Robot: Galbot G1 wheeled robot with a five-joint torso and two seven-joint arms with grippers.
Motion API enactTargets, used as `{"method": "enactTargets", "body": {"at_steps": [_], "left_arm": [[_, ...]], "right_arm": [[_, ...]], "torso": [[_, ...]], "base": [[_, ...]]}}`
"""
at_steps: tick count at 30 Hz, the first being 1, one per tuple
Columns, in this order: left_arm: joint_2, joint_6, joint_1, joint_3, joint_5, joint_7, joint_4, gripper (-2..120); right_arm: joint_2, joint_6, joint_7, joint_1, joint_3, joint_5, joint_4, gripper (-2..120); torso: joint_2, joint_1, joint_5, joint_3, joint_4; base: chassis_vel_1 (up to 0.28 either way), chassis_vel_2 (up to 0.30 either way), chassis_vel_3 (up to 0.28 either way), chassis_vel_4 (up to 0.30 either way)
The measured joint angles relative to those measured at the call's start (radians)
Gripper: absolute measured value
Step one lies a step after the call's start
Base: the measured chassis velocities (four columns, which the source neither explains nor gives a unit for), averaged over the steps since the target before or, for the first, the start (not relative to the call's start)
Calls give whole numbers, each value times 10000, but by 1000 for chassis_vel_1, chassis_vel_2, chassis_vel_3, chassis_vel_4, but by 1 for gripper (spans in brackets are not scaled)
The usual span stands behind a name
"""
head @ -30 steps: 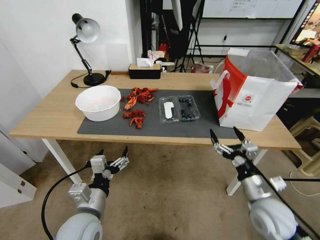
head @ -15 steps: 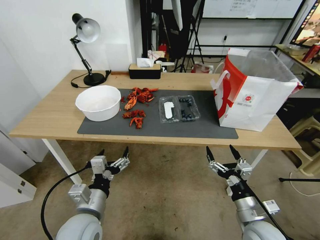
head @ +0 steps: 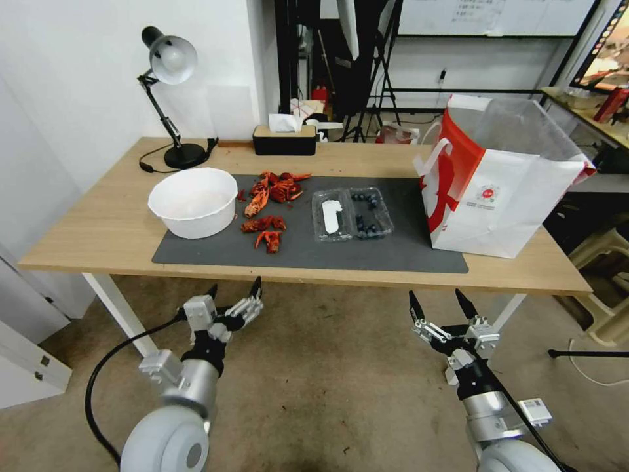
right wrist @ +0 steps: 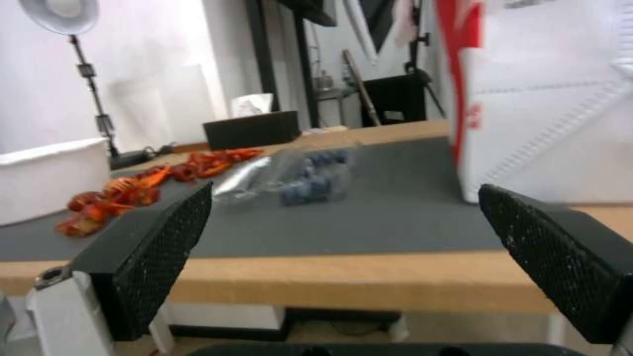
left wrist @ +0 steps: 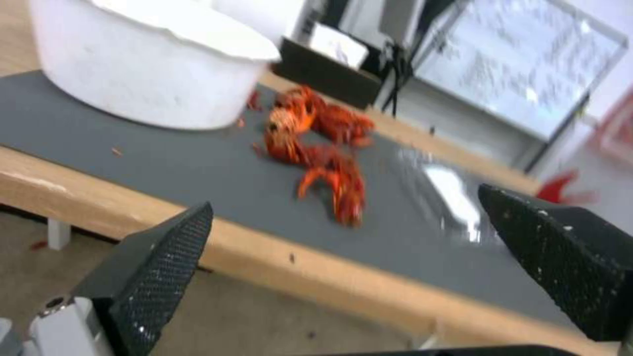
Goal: Close the takeout container lid, then place the container into the takeout bag.
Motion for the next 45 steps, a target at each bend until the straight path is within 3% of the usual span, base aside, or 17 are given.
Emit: {"method": "enactTargets", "body": {"at_steps": [3, 8, 19, 24, 27, 31, 40, 45], "left_arm": [[123, -91, -130, 72, -867, -271, -282, 100], [489, 196, -953, 780, -2823, -818, -621, 100], [635, -73, -2806, 2524, -5637, -1632, -146, 100], [561, -165, -3520, 3012, -6025, -2177, 326, 100], [245, -256, -4509, 3733, -5961, -2935, 1105, 100], [-117, -554, -5403, 4333, -5904, -3306, 1954, 100], [-632, -830, -6399, 4827, -5849, -3746, 3038, 100], [-1131, -920, -6951, 5089, -5865, -4854, 3626, 100]], "right_arm": [[-174, -84, 8, 296, -202, 69, -72, 100], [-226, -83, 5, 135, -140, 65, -46, 100], [-55, 53, -125, -562, 173, -265, 266, 100], [58, 116, -126, -750, 264, -431, 347, 100], [224, 176, -124, -938, 314, -618, 342, 100], [365, 207, -103, -975, 284, -837, 258, 100], [534, 210, -69, -1136, 245, -1133, 258, 100], [594, 241, -45, -1187, 255, -1225, 217, 100]], "torso": [[0, 1, 6, 0, 9], [0, 1, 0, 0, -4], [0, 0, 1, 0, 0], [0, 0, 1, 0, -1], [0, 1, 1, 0, -4], [0, 0, 2, 1, -3], [0, -2, 2, 0, -1], [1, -1, 2, 0, -1]], "base": [[0, 0, 0, 0], [0, 0, 0, 0], [0, 0, 0, 0], [0, 0, 0, 0], [0, 0, 0, 0], [0, 0, 0, 0], [0, 0, 0, 0], [0, 0, 0, 0]]}}
